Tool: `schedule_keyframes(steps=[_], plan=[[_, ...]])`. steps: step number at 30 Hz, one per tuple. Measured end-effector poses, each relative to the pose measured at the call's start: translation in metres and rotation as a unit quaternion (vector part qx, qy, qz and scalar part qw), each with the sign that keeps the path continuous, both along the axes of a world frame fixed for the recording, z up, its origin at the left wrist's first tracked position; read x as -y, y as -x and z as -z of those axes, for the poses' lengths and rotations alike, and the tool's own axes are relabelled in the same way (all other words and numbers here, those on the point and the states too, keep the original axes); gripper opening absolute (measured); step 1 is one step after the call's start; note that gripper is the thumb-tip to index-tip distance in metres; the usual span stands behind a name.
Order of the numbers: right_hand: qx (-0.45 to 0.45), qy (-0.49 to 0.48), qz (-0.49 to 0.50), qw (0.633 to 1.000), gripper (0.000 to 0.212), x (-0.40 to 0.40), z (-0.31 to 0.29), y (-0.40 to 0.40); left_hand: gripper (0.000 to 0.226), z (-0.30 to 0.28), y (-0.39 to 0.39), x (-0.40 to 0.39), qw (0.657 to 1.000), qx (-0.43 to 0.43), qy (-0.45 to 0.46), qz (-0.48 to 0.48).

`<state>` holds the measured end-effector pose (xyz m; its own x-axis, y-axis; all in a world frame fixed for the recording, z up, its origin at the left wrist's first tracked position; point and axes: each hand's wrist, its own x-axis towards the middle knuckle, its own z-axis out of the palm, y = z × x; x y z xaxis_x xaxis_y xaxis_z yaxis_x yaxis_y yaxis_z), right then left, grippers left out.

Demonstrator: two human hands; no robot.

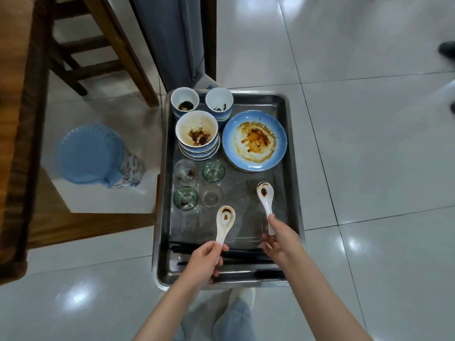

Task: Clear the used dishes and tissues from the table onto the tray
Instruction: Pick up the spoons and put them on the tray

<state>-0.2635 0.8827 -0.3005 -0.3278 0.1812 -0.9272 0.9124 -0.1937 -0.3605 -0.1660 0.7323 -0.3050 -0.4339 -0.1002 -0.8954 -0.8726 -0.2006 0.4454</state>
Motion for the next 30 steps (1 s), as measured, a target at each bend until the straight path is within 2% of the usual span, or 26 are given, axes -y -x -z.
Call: schedule_keyframes(steps=[7, 15, 21, 30], plan=[[-0.006, -0.015, 0.023, 1.000, 0.015, -0.010, 0.011, 0.017, 0.024, 0.017, 0.042, -0.022, 0.999, -0.003, -0.031, -0.017], [-0.028, -0.024, 0.030, 0.999, 0.009, -0.008, 0.022, 0.032, 0.022, 0.037, 0.076, -0.017, 1.000, -0.014, 0.012, -0.010], [-0.025, -0.055, 0.037, 0.998, 0.014, -0.004, 0.027, 0.034, 0.023, 0.047, 0.089, -0.023, 0.998, -0.040, 0.046, 0.007], [-0.010, -0.061, 0.063, 0.996, 0.019, -0.003, 0.028, 0.036, 0.025, 0.053, 0.094, -0.025, 0.998, -0.021, 0.065, 0.007]])
